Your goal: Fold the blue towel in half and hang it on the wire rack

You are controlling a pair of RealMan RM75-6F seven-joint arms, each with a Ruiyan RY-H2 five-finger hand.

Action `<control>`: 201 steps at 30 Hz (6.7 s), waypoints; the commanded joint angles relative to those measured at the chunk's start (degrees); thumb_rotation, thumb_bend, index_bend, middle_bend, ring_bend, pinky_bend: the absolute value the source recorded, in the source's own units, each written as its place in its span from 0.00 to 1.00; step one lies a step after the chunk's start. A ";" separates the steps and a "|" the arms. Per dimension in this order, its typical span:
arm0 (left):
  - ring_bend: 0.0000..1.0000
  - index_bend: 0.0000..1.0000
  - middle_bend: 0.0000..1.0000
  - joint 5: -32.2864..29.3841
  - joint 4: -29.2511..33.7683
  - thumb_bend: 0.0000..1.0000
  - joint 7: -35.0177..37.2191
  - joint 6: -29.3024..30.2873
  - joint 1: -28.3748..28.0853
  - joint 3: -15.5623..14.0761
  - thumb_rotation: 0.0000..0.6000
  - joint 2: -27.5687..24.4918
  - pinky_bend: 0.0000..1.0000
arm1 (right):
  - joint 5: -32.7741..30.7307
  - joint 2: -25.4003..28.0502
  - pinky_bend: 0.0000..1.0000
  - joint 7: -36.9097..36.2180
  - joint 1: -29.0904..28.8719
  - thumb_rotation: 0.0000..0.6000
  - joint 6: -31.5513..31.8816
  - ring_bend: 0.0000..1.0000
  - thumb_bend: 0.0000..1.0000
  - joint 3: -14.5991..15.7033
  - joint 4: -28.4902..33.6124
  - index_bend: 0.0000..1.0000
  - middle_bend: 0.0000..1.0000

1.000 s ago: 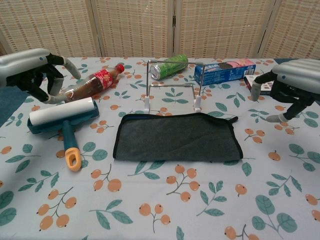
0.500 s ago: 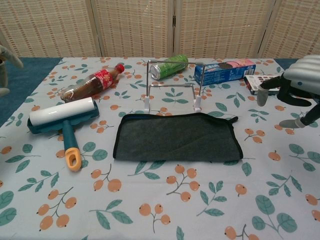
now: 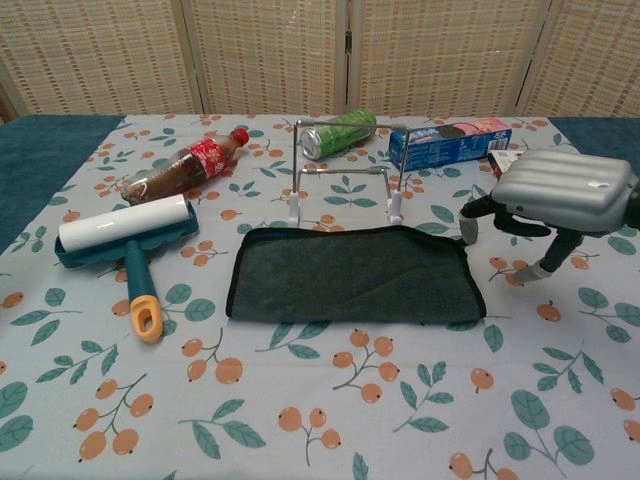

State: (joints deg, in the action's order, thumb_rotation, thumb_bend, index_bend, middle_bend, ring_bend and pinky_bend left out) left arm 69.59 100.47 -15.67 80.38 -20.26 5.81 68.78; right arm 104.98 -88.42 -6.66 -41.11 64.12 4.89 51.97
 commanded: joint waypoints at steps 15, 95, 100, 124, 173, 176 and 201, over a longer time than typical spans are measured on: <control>0.41 0.27 0.49 0.60 0.30 0.31 1.08 -0.08 2.13 0.56 1.00 -0.42 0.54 | -0.13 -6.55 0.97 -2.33 -4.52 1.00 -2.58 0.84 0.13 0.99 -7.33 0.42 0.88; 0.40 0.23 0.46 4.47 1.78 0.31 6.45 1.49 6.93 2.46 1.00 -4.09 0.52 | -16.57 15.19 0.97 25.09 -4.00 1.00 7.66 0.87 0.49 -17.74 36.01 0.81 0.92; 0.40 0.23 0.46 4.87 1.61 0.31 7.16 1.88 7.59 2.17 1.00 -4.38 0.52 | -20.87 13.25 0.97 27.58 -6.10 1.00 4.52 0.87 0.49 -20.47 35.90 0.81 0.92; 0.39 0.23 0.45 4.90 0.87 0.31 9.31 2.38 10.00 1.42 1.00 -5.73 0.51 | -37.84 -0.73 0.97 34.79 -20.72 1.00 -9.40 0.87 0.49 -27.89 15.97 0.81 0.92; 0.38 0.22 0.43 5.19 1.67 0.31 8.95 2.35 11.82 0.94 1.00 -6.85 0.49 | -43.90 -18.16 0.97 25.02 -34.46 1.00 -25.99 0.87 0.00 -28.67 -23.94 0.04 0.92; 0.38 0.22 0.43 5.08 1.59 0.31 8.92 2.33 11.87 1.02 1.00 -7.01 0.49 | -43.20 -16.87 0.97 24.70 -33.45 1.00 -25.12 0.87 0.00 -28.03 -22.34 0.04 0.92; 0.30 0.21 0.38 2.53 1.29 0.31 5.90 -2.15 9.33 2.12 1.00 -9.75 0.41 | -35.23 23.27 0.79 29.89 1.21 1.00 5.15 0.60 0.21 -15.05 37.71 0.40 0.65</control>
State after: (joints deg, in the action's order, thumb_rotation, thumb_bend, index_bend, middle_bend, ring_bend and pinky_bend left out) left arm 72.28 101.64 -9.60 78.41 -10.79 8.00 59.18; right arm 68.22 -69.00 22.70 -44.48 65.33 -13.19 85.51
